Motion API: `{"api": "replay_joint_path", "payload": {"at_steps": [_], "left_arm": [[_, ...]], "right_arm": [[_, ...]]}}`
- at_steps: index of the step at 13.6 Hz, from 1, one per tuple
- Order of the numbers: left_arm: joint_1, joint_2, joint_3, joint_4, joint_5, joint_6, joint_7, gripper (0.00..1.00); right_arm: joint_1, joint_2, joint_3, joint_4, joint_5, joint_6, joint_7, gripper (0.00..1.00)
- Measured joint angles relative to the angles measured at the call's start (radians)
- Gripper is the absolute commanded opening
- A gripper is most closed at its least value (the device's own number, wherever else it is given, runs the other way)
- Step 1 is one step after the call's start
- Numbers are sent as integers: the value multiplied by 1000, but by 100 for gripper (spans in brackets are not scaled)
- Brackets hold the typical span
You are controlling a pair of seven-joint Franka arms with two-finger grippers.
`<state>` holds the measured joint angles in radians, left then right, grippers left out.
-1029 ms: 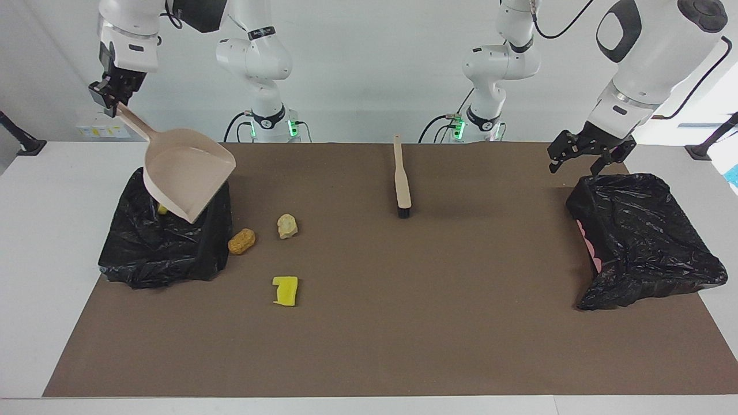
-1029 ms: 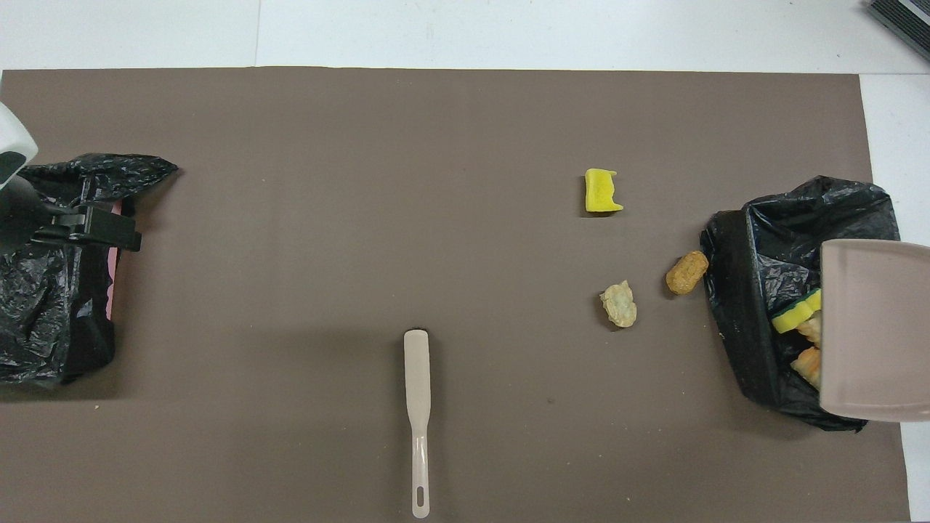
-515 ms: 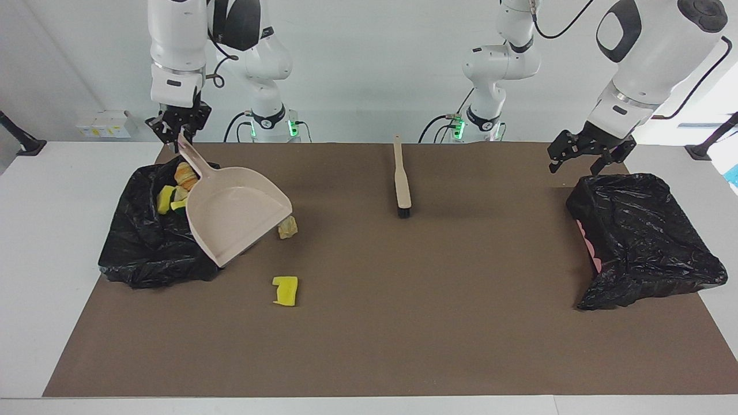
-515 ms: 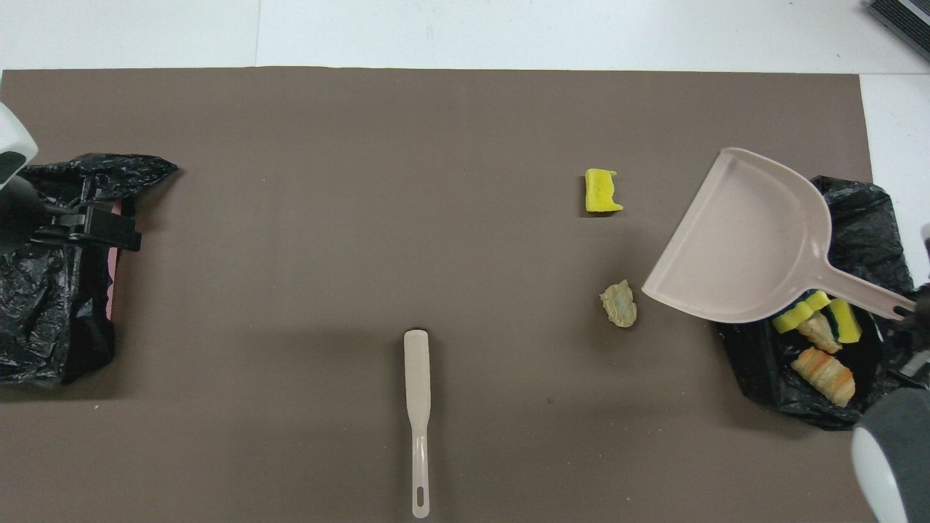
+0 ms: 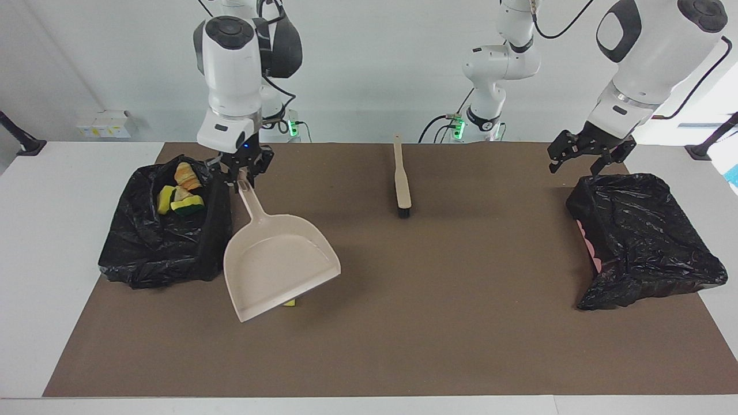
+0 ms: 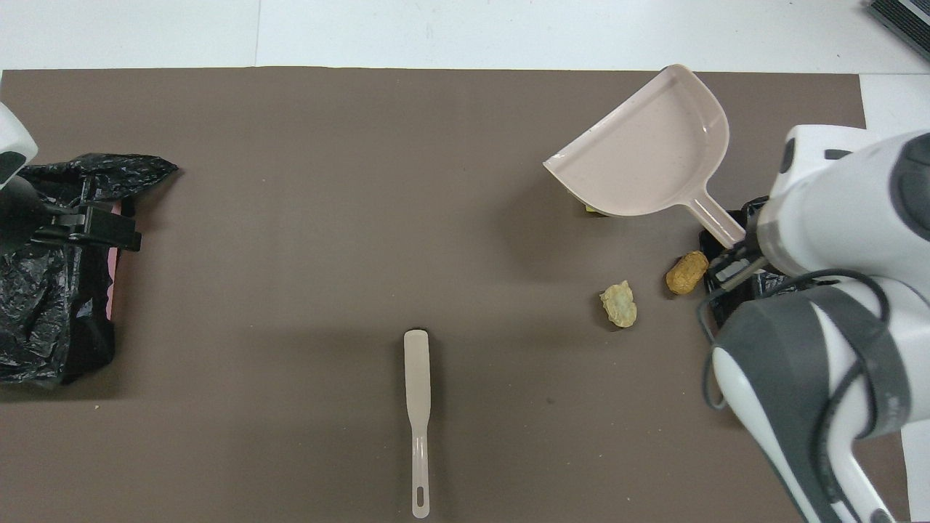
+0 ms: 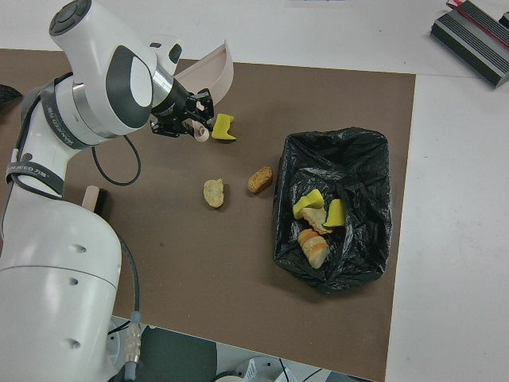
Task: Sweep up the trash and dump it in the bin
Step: 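Carry the empty dustpan back to the table center with the right gripper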
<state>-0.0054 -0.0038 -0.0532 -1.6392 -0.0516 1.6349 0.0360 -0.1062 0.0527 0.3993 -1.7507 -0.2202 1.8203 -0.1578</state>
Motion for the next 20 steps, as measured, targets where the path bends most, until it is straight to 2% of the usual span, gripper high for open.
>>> {"api": "replay_joint_path", "payload": {"at_steps": [4, 9, 12, 15, 20], "left_arm": [[0, 0, 0, 0, 0, 0, 0, 100], [0, 0, 0, 0, 0, 0, 0, 100], [0, 0, 0, 0, 0, 0, 0, 100], [0, 0, 0, 0, 0, 0, 0, 100], [0, 0, 0, 0, 0, 0, 0, 100]], "right_arm": [[164, 168, -1, 144, -2, 3, 306, 0], [370, 438, -11, 433, -54, -14, 648, 0], [492, 559, -58, 542, -73, -22, 805, 0], [567, 616, -95, 573, -74, -15, 908, 0], [571, 644, -97, 584, -28, 19, 942, 0]]}}
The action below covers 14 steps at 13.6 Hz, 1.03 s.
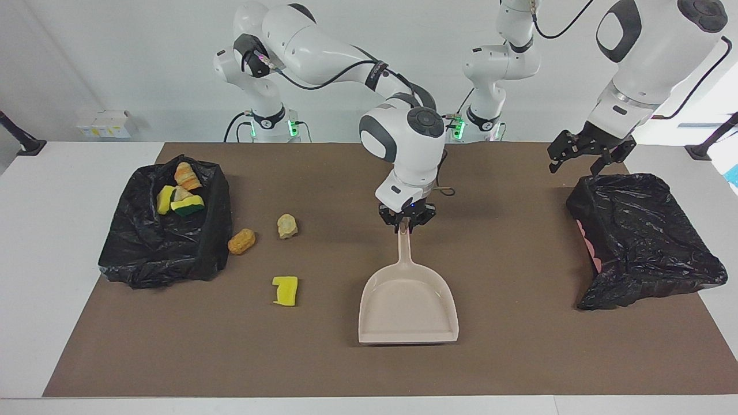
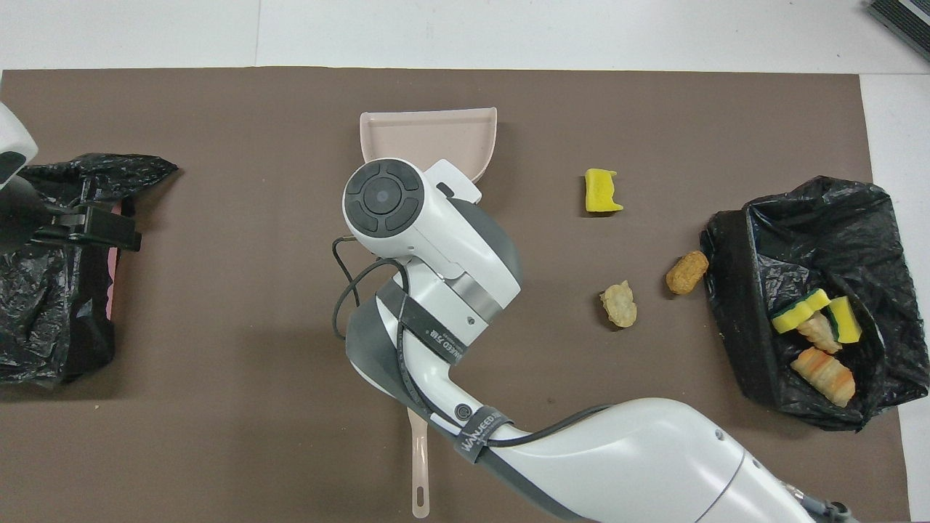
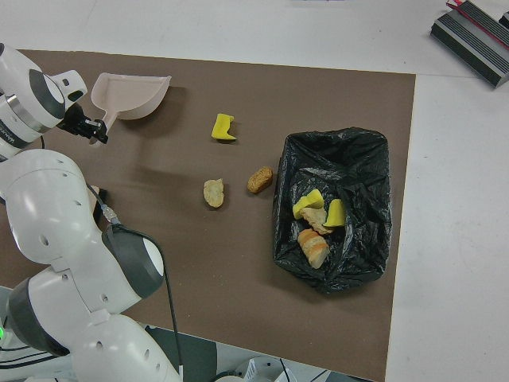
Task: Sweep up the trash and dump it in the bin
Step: 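Carry the empty dustpan back to the table center with the right gripper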
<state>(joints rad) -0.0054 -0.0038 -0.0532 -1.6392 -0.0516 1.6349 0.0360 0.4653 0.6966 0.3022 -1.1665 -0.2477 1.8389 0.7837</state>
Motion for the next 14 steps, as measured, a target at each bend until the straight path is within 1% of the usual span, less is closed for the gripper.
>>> {"api": "replay_joint_path", "payload": {"at_steps": [3, 5, 6, 8, 10, 12, 13, 14], "left_arm": [[0, 0, 0, 0, 0, 0, 0, 100], [0, 0, 0, 0, 0, 0, 0, 100], [0, 0, 0, 0, 0, 0, 0, 100], [0, 0, 0, 0, 0, 0, 0, 100], [0, 0, 0, 0, 0, 0, 0, 100], [0, 0, 0, 0, 0, 0, 0, 100], [0, 0, 0, 0, 0, 0, 0, 100], [0, 0, 0, 0, 0, 0, 0, 100]], "right_arm": [[13, 35, 1, 0, 1, 13, 1, 0], [20, 41, 1, 0, 2, 15, 9, 0], [24, 42, 2, 0, 10, 21, 16, 2], [28, 45, 2, 0, 34, 34, 21, 16], [28, 46, 1, 0, 39, 35, 24, 38], [25, 46, 1, 0, 41, 35, 25, 48], [24, 46, 0, 0, 41, 35, 25, 56], [23, 46, -1, 0, 41, 35, 25, 62]]}}
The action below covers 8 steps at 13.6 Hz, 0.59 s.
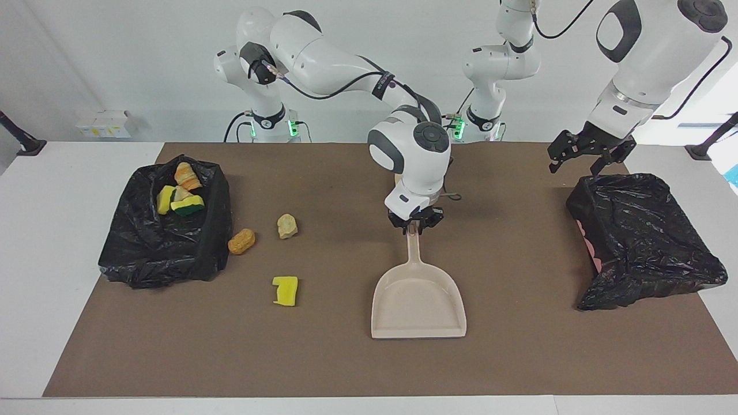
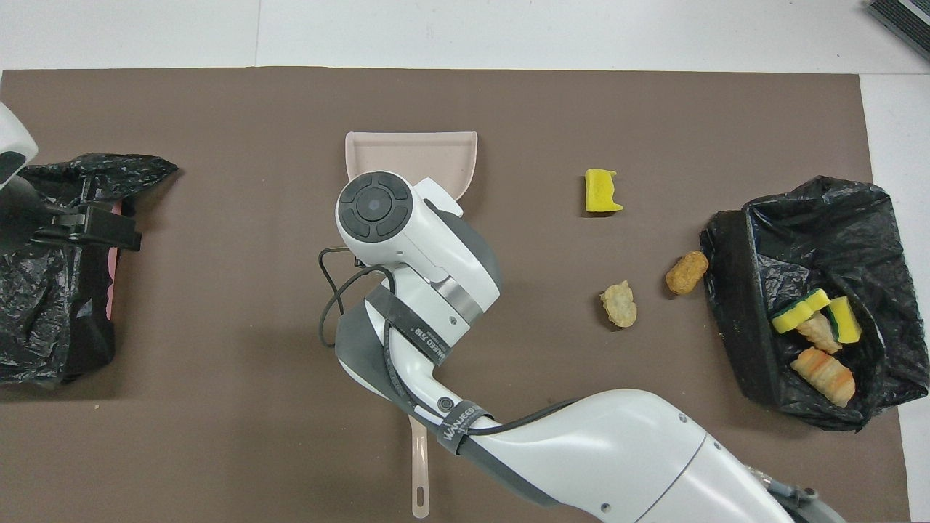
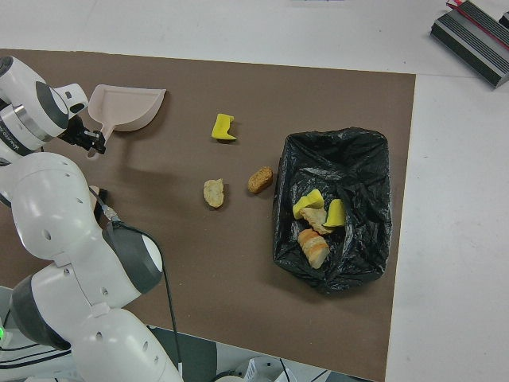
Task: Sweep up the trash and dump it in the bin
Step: 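Carry the empty dustpan back to the table center with the right gripper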
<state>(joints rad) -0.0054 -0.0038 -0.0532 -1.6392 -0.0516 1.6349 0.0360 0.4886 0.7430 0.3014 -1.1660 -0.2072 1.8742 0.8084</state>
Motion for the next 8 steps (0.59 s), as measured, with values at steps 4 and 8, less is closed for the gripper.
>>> {"api": "replay_joint_path", "payload": {"at_steps": [4, 8], "left_arm": [[0, 0, 0, 0, 0, 0, 0, 100], [0, 0, 0, 0, 0, 0, 0, 100]], "right_arm": [[-1, -12, 1, 15, 1, 1, 0, 79], [2, -115, 3, -26, 10, -58, 0, 82]]}}
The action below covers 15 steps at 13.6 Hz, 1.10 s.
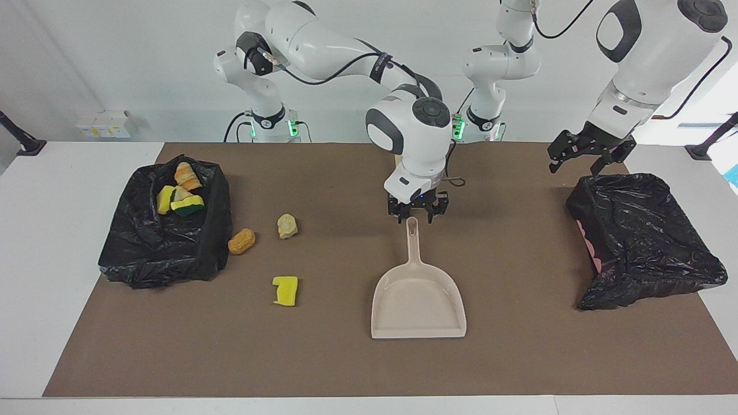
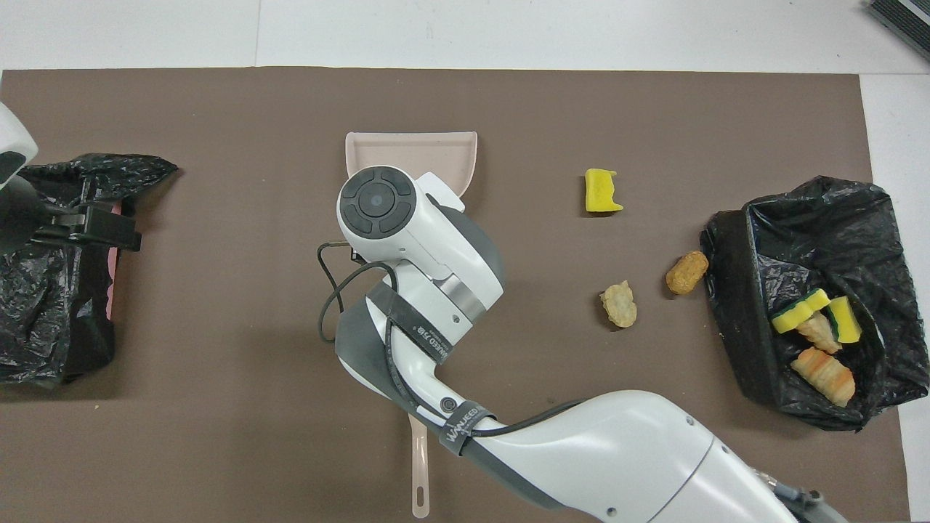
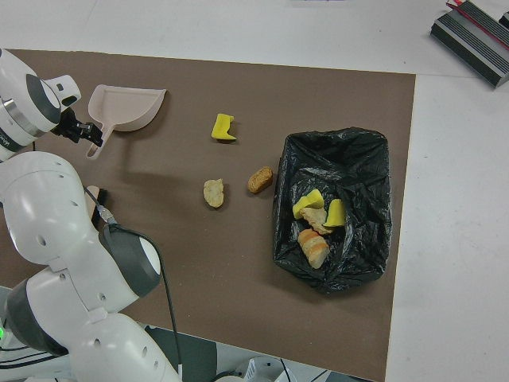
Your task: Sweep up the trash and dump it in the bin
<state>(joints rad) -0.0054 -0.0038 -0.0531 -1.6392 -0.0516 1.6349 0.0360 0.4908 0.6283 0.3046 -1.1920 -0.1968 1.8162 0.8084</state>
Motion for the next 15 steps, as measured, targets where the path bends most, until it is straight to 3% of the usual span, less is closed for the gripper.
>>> {"api": "replay_joint_path", "payload": {"at_steps": [3, 8, 12, 15], "left_arm": [[0, 0, -3, 1, 0, 0, 0, 100], [-64, -3, -29, 8, -1, 27, -54, 100], [-163, 54, -34, 6, -1, 140, -147, 100], [-229, 138, -33, 4, 0, 227, -219, 100]], "right_arm": [[-17, -153, -1, -131, 91, -26, 0, 84], [18, -476, 5, -502, 211, -47, 2, 83], [71, -639, 7, -798, 337, 69, 5, 83], [103, -709, 8, -913, 389, 113, 5, 81]]}}
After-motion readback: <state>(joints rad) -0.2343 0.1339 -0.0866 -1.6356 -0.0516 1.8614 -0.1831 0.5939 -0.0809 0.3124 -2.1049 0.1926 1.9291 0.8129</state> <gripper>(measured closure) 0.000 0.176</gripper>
